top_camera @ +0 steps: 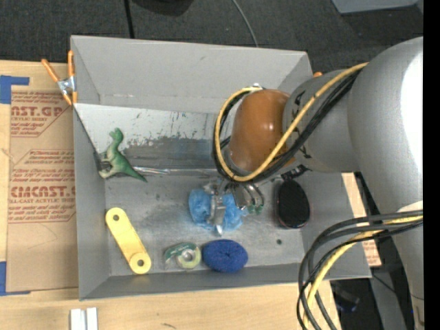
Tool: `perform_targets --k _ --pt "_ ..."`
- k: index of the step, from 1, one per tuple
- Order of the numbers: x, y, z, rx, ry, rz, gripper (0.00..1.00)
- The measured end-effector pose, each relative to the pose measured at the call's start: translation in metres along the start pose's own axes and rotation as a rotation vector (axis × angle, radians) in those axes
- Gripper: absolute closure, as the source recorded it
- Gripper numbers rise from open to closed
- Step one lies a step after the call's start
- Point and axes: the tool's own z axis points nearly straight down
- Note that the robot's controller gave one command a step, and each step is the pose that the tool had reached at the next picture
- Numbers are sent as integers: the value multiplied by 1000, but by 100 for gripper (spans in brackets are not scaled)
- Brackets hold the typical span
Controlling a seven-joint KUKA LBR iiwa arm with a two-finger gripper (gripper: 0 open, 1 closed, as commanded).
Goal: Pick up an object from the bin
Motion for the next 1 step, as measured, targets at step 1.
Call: perform_targets --k 1 --pt "1 17 -52 -1 -3 -109 100"
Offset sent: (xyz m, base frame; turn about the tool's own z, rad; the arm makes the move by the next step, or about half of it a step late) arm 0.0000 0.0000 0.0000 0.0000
